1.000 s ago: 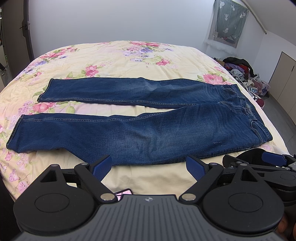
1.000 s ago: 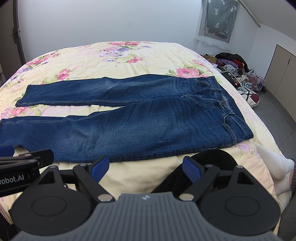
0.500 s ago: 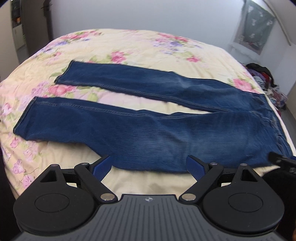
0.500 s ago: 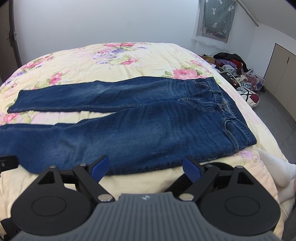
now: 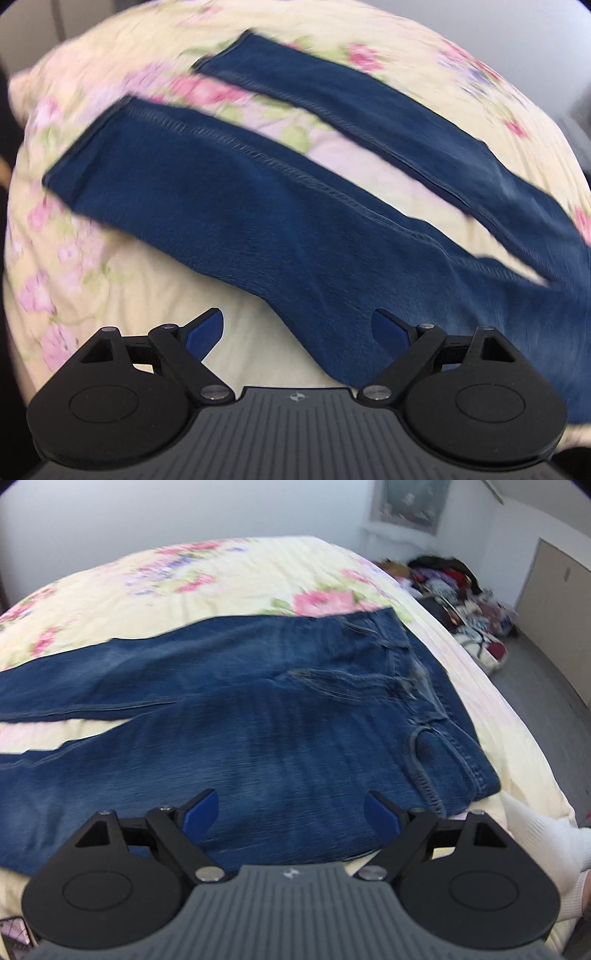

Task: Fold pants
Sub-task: 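Lower the left tool to a jeans leg hem while the right tool reaches the waistband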

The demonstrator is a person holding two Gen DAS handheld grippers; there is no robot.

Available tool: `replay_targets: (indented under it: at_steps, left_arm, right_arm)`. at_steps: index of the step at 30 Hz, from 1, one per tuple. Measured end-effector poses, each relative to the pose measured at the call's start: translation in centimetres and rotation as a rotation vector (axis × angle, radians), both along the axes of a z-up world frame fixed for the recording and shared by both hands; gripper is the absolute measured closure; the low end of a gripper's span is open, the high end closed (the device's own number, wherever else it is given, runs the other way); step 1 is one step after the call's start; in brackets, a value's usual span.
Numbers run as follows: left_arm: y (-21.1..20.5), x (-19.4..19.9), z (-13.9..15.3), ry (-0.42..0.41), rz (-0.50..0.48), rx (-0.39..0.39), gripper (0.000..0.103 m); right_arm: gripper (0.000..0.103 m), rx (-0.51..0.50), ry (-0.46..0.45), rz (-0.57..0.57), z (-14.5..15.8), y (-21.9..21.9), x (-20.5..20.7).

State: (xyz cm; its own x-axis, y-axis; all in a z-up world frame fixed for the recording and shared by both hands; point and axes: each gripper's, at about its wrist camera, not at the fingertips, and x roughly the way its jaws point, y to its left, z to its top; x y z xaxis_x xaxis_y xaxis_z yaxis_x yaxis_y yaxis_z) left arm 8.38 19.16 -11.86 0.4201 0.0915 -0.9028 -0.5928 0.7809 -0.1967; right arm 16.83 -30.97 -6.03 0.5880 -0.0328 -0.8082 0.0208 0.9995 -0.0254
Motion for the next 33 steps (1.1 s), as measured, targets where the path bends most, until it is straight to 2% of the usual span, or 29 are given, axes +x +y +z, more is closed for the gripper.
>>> replay_targets:
  at_steps: [2, 5, 9, 13, 17, 21, 23, 25, 29, 30, 31, 33]
  left_arm:
    - [1.8, 0.0, -1.3, 0.008, 0.073, -0.069, 0.0]
    - [4.3, -0.7, -2.7, 0.004, 0.162, -0.127, 0.0]
    - [6.8, -1.4, -3.4, -0.065, 0.203, -0.178, 0.0]
    - [9.2, -2.4, -4.5, -0.114, 0.298, -0.287, 0.0]
    - [11.6, -3.8, -5.1, -0.194, 0.412, -0.368, 0.0]
    - [13.8, -5.2, -5.5, -0.26, 0.506, -0.411, 0.007]
    - [14.7, -5.8, -5.9, -0.284, 0.54, -0.44, 0.01]
    - [15.1, -6.2, -6.1, -0.307, 0.556, -0.455, 0.011]
    - [15.0, -5.9, -6.2, -0.318, 0.553, -0.436, 0.012]
    - [15.0, -5.8, -6.1, -0.314, 0.545, -0.429, 0.013]
    - [14.9, -5.6, -6.0, -0.309, 0.535, -0.42, 0.013]
    - [14.8, -5.0, -5.9, -0.29, 0.518, -0.406, 0.019]
  right_arm:
    - [0.021, 0.055, 0.014, -0.054, -0.5, -2.5, 1.6]
    - [0.021, 0.178, 0.053, -0.133, -1.6, -6.5, 3.4]
    - [0.021, 0.329, 0.089, -0.215, -3.7, -10.6, 5.0]
    - [0.021, 0.505, 0.114, -0.316, -6.6, -14.0, 5.3]
    - [0.027, 0.662, 0.083, -0.416, -8.5, -16.4, 4.5]
    - [0.038, 0.785, 0.046, -0.515, -9.9, -18.4, 3.7]
    - [0.04, 0.838, 0.017, -0.568, -10.1, -19.4, 3.0]
    - [0.041, 0.85, -0.018, -0.608, -10.2, -19.9, 2.5]
    - [0.044, 0.815, -0.072, -0.675, -10.1, -20.6, 1.1]
    - [0.046, 0.806, -0.084, -0.689, -10.1, -20.8, 0.6]
    - [0.053, 0.797, -0.09, -0.702, -10.2, -20.9, 0.2]
    - [0.056, 0.787, -0.089, -0.73, -10.4, -21.3, -0.4]
